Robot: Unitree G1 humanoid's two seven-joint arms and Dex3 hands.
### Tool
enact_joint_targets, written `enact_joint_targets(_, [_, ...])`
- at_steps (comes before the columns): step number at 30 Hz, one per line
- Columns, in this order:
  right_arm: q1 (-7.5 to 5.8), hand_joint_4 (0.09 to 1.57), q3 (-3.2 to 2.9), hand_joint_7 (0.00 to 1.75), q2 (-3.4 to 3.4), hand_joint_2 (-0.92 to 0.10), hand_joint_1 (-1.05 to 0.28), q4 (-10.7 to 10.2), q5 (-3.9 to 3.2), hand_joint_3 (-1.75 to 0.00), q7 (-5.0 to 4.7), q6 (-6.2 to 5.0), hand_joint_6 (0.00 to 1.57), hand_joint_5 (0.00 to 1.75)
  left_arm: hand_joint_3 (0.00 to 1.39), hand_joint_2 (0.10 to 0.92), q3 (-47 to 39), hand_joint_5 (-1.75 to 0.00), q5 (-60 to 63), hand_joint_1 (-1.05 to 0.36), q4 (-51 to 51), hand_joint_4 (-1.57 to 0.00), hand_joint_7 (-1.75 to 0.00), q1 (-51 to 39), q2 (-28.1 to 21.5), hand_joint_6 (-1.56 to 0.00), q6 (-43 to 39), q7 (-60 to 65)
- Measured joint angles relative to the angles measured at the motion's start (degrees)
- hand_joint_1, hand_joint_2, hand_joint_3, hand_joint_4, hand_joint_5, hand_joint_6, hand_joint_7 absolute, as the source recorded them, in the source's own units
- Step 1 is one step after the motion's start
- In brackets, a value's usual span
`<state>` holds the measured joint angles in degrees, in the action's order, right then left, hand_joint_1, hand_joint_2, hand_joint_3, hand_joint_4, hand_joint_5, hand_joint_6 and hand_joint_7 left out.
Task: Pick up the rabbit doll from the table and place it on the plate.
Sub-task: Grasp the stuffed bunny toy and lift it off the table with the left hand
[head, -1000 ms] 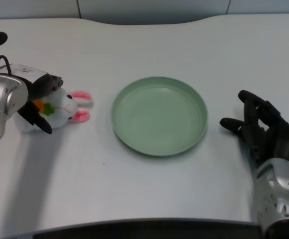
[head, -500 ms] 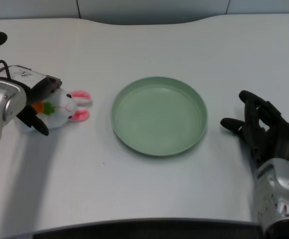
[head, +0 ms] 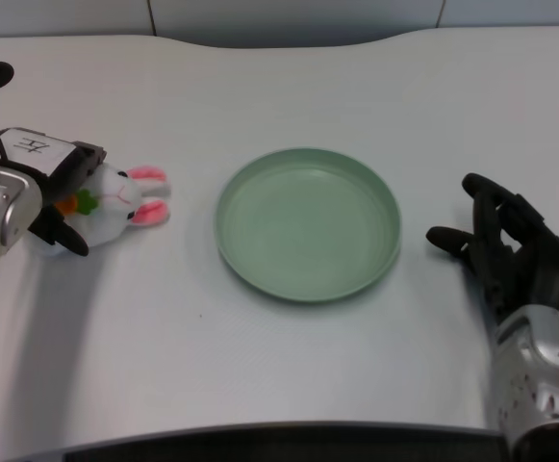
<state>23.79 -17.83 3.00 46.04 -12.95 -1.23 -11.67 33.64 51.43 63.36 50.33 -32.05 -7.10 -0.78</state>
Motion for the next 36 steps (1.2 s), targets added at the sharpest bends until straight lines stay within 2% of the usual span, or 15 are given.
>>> enact_joint_targets(5, [-0.05, 0.69, 0.02, 0.46, -0.02, -0.92, -0.30, -0.15, 0.00, -0.32, 0.01, 0.00, 0.69, 1.02, 0.00, 0.853, -0.05, -0.10, -0.42, -0.74, 1.32, -0.30, -0.03, 0.77, 0.60, -0.30, -0.77, 2.00])
enact_joint_targets(9, [-0.12, 0.70, -0.01, 0.46, -0.05, -0.92, -0.29, -0.27, -0.19, -0.31, 0.07, 0.00, 0.69, 1.03, 0.00, 0.832, -0.23, -0.18, -1.31, -0.65, 2.28, -0.47, -0.09, 0.94, 0.98, -0.51, -1.34, 5.47])
enact_joint_targets(12, [-0.15, 0.70, 0.05, 0.46, -0.07, -0.92, -0.29, -0.27, -0.22, -0.33, 0.07, 0.00, 0.68, 1.02, 0.00, 0.810, -0.92, -0.62, -2.56, -0.52, 3.02, -0.46, -0.13, 0.94, 1.53, -0.77, -2.20, 8.37])
enact_joint_targets(13, [-0.17, 0.70, 0.06, 0.45, -0.11, -0.92, -0.29, -0.31, -0.24, -0.32, 0.07, 0.00, 0.68, 1.02, 0.00, 0.812, -1.33, -0.88, -2.96, -0.44, 3.34, -0.43, -0.26, 0.94, 1.78, -0.81, -2.51, 9.05])
enact_joint_targets(14, [-0.22, 0.70, 0.05, 0.45, -0.14, -0.92, -0.29, -0.37, -0.32, -0.32, 0.07, 0.01, 0.68, 1.02, 0.00, 0.813, -1.68, -1.00, -3.65, -0.42, 3.56, -0.41, -0.43, 0.93, 1.99, -0.75, -2.82, 9.28])
enact_joint_targets(15, [-0.26, 0.70, 0.04, 0.45, -0.15, -0.92, -0.29, -0.44, -0.40, -0.31, 0.07, 0.02, 0.68, 1.02, 0.00, 0.813, -2.01, -1.07, -3.98, -0.40, 3.68, -0.40, -0.60, 0.93, 2.16, -0.68, -3.07, 9.62])
enact_joint_targets(17, [-0.28, 0.70, 0.03, 0.45, -0.15, -0.92, -0.29, -0.56, -0.48, -0.31, 0.07, 0.08, 0.68, 1.02, 0.00, 0.813, -2.25, -1.10, -4.63, -0.39, 3.91, -0.39, -0.70, 0.94, 2.42, -0.64, -3.42, 9.90])
enact_joint_targets(18, [-0.28, 0.70, 0.04, 0.45, -0.15, -0.92, -0.29, -0.59, -0.48, -0.31, 0.07, 0.09, 0.68, 1.02, 0.00, 0.814, -2.24, -1.30, -4.65, -0.36, 4.12, -0.49, -0.95, 0.93, 2.55, -0.62, -3.53, 10.41])
enact_joint_targets(21, [-0.28, 0.70, 0.02, 0.46, -0.16, -0.92, -0.28, -0.58, -0.60, -0.31, 0.08, 0.09, 0.69, 1.01, 0.00, 0.815, -1.56, -1.59, -4.04, -0.33, 4.66, -0.59, -1.31, 0.87, 2.76, -0.58, -3.55, 14.48])
enact_joint_targets(25, [-0.28, 0.70, 0.03, 0.46, -0.15, -0.92, -0.29, -0.57, -0.65, -0.31, 0.10, 0.08, 0.69, 1.01, 0.00, 0.796, -0.62, -1.68, -3.41, -0.28, 5.23, -0.74, -1.34, 0.76, 2.87, -0.67, -3.91, 17.77])
enact_joint_targets(30, [-0.28, 0.69, 0.06, 0.45, -0.14, -0.92, -0.29, -0.56, -0.60, -0.32, 0.10, 0.09, 0.68, 1.00, 0.00, 0.807, -1.55, -1.74, -4.89, -0.24, 5.85, -0.81, -1.56, 0.21, 2.87, -0.62, -6.14, 18.05])
enact_joint_targets(31, [-0.29, 0.70, 0.05, 0.46, -0.14, -0.92, -0.29, -0.56, -0.60, -0.31, 0.10, 0.09, 0.69, 1.00, 0.01, 0.843, -1.73, -1.75, -5.01, -0.21, 5.94, -0.82, -1.36, 0.19, 2.86, -0.68, -6.13, 18.03])
enact_joint_targets(32, [-0.28, 0.71, 0.05, 0.46, -0.14, -0.92, -0.30, -0.55, -0.60, -0.31, 0.12, 0.09, 0.69, 1.00, 0.01, 0.865, -1.87, -1.75, -5.05, -0.20, 5.99, -0.82, -1.33, 0.17, 2.86, -0.70, -6.13, 18.08])
enact_joint_targets(34, [-0.28, 0.72, 0.06, 0.47, -0.14, -0.92, -0.30, -0.48, -0.60, -0.30, 0.13, 0.08, 0.71, 1.01, 0.06, 0.906, -2.52, -1.75, -5.87, -0.16, 5.98, -0.82, -1.66, -0.07, 2.87, -0.58, -6.24, 18.25])
enact_joint_targets(36, [-0.29, 0.72, 0.07, 0.47, -0.14, -0.92, -0.30, -0.40, -0.57, -0.30, 0.13, 0.08, 0.71, 1.01, 0.07, 0.917, -3.55, -1.75, -7.28, -0.15, 5.82, -0.79, -1.72, -0.35, 2.86, -0.55, -6.63, 17.97])
